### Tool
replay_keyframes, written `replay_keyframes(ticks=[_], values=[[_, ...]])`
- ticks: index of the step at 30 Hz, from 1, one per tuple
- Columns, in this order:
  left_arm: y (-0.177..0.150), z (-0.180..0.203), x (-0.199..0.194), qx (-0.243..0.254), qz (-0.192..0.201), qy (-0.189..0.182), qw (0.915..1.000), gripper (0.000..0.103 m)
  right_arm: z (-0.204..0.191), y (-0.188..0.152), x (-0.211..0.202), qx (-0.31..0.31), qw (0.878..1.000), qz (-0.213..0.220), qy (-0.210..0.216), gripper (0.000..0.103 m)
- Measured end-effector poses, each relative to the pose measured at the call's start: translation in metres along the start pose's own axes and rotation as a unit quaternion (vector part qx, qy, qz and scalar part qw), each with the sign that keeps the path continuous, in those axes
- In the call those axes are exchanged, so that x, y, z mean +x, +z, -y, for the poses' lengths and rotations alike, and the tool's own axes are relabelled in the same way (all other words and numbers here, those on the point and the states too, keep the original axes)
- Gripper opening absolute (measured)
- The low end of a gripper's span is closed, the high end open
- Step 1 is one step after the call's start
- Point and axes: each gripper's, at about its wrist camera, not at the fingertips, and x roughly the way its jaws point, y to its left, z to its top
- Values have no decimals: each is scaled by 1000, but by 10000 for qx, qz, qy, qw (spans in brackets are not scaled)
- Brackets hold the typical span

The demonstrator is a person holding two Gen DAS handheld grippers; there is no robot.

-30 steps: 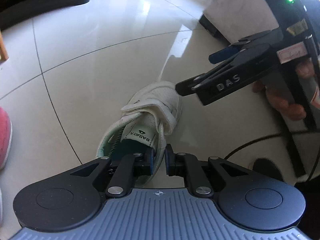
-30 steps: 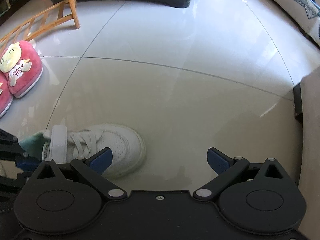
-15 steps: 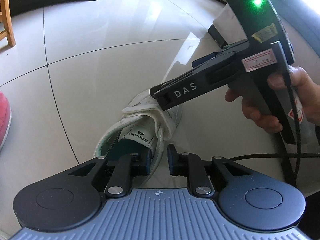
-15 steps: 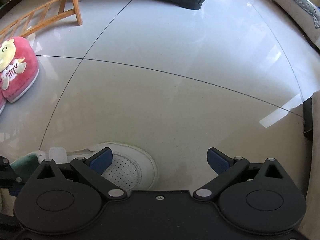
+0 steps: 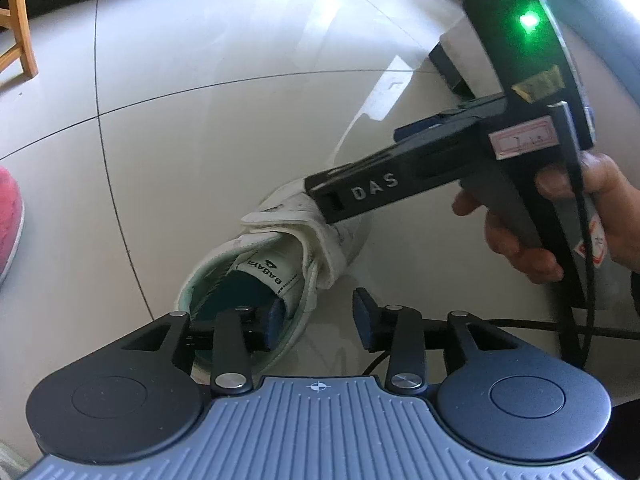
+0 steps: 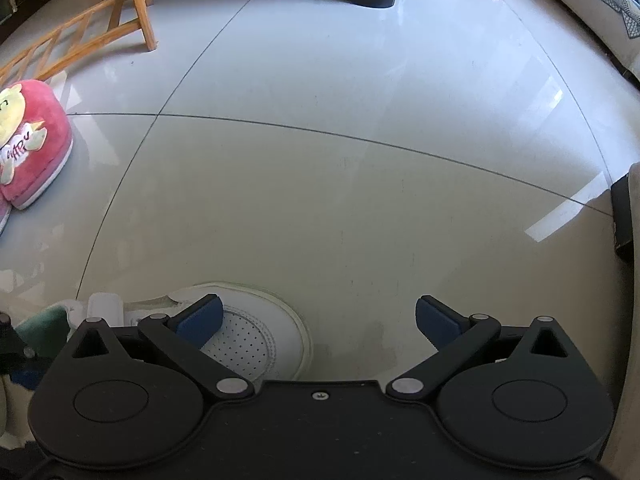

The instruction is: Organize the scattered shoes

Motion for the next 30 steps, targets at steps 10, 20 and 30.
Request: replay_keyframes(ticks=[10,20,30], values=[[-1,1,-2,57,2,335,9994,46,0,-15,-7,41,10000,-37,3,103],[5,0,-3,208,-90,453,9987,47,1,-26,-16,20,9999,-97,-37,103],[-2,5,5,199,-141,526,9983,47,0,-31,-21,-36,9998,-170,-60,103]])
